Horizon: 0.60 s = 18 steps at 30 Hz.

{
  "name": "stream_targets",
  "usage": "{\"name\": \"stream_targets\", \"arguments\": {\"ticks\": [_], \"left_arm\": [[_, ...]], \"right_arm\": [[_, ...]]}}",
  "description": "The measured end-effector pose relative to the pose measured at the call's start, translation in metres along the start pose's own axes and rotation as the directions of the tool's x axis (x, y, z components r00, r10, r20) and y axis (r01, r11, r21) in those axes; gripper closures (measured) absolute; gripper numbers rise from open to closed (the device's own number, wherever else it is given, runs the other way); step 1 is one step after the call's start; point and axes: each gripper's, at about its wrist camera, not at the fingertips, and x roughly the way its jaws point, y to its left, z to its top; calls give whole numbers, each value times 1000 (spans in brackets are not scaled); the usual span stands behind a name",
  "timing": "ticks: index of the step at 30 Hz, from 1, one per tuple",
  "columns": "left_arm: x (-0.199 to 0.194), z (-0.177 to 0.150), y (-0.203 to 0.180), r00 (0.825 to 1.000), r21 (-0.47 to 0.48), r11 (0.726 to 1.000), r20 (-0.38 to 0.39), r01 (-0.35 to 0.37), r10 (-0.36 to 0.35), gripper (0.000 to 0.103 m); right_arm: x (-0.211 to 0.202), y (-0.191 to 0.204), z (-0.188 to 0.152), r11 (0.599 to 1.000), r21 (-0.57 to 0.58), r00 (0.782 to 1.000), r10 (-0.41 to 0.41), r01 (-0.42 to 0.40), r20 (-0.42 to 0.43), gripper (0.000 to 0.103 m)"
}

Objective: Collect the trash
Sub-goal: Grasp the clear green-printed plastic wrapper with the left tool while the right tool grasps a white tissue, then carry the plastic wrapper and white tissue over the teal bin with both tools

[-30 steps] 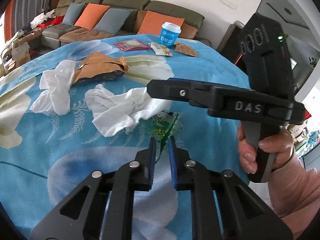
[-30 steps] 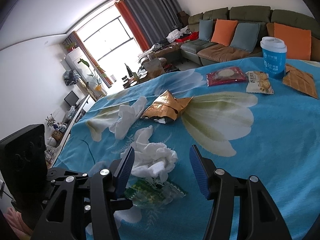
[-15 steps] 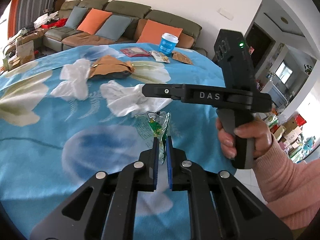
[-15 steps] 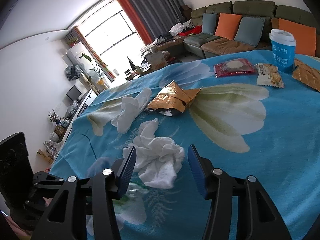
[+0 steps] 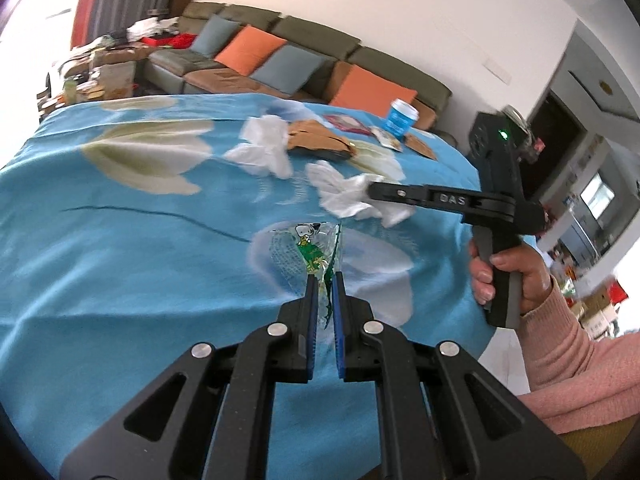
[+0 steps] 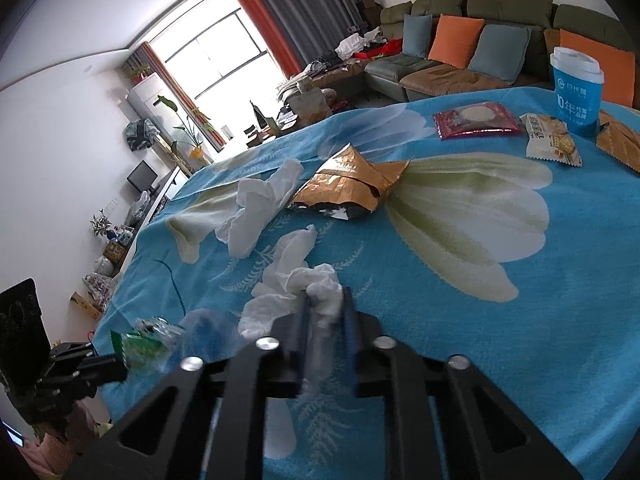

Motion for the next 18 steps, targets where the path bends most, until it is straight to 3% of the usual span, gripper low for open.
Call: {"name": "stream_targets", "arguments": {"ticks": [18], "left_arm": [[-35, -8, 26, 996, -63, 996, 64, -60, 64, 96]], "right_arm": [[-31, 46, -1, 994, -95, 994, 65, -57, 83, 97]]}}
